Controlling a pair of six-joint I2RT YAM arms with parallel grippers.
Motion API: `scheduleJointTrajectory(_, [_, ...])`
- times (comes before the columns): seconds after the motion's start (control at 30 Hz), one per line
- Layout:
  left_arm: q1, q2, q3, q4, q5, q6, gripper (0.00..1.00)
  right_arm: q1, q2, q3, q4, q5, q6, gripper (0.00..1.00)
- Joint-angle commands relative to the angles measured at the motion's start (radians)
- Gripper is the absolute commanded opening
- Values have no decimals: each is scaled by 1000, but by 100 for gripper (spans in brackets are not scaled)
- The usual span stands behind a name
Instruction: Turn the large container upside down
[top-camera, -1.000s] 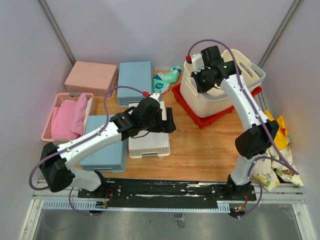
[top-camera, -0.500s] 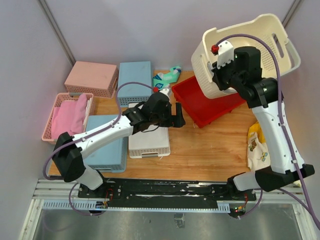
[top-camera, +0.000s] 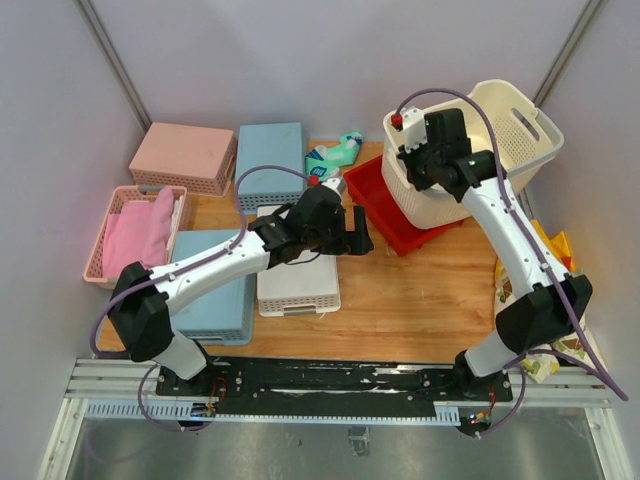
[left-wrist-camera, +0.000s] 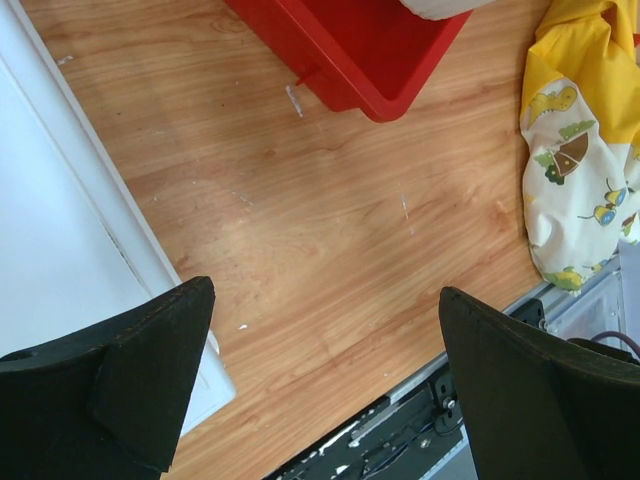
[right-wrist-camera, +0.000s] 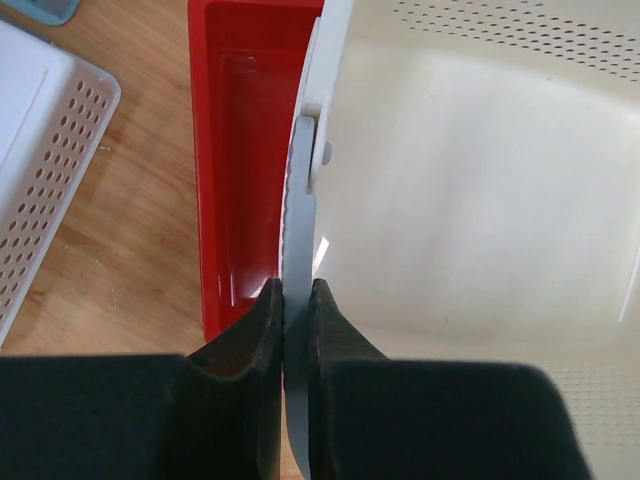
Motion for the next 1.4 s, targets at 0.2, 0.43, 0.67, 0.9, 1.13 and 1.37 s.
scheduleJointTrajectory(0.2, [-8,-52,-27,16,-23,-7,99,-3,37,-16,106,49,5,17])
scheduleJointTrajectory(0.43, [-8,-73,-50,18,-29,-14,99,23,87,1,98,118,6,56])
scheduleJointTrajectory(0.67, [-8,-82,-62,18,-29,-16,99,57,150,76,47,147,-42,61])
scheduleJointTrajectory(0.9, [-8,-97,-72,12,-30,-19,99,61,249,148,-34,67,-72,62])
scheduleJointTrajectory(1.13, [-8,-114,-89,7,-29,-20,99,50,304,136,-43,71,-91,56])
scheduleJointTrajectory(1.37, [-8,-105,-87,16,-14,-24,99,41,305,156,-73,22,-101,21])
